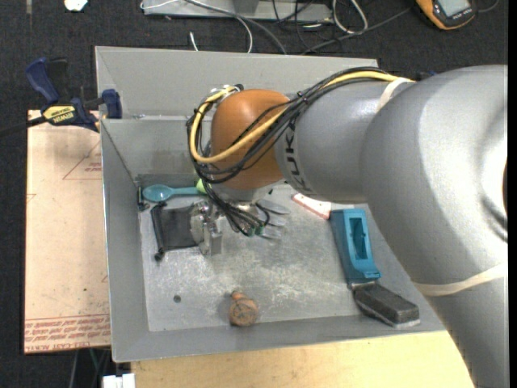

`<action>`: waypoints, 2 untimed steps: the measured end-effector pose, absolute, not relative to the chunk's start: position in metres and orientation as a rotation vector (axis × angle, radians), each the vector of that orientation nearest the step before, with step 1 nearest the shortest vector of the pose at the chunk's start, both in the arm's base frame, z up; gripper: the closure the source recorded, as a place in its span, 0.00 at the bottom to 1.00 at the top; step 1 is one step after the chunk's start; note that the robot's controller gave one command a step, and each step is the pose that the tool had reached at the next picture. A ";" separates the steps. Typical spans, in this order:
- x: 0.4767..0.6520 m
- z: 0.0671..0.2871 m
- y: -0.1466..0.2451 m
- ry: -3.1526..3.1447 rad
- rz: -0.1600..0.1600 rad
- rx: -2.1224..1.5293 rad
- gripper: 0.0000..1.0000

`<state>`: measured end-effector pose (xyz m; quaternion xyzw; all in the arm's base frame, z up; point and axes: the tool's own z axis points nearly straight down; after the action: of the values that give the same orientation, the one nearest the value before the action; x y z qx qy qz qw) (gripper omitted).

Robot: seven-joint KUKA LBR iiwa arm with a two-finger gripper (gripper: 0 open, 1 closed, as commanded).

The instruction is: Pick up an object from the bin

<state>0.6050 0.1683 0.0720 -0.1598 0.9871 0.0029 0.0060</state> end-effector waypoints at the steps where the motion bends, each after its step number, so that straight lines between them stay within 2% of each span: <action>1: 0.605 0.099 0.169 3.087 0.011 -0.499 1.00; 2: 0.605 0.117 0.169 3.085 0.012 -0.498 1.00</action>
Offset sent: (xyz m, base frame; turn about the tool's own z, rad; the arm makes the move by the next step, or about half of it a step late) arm -0.0009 0.0001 0.0430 0.0005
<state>0.6053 0.1693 0.1169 -0.1592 0.9872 0.0039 0.0081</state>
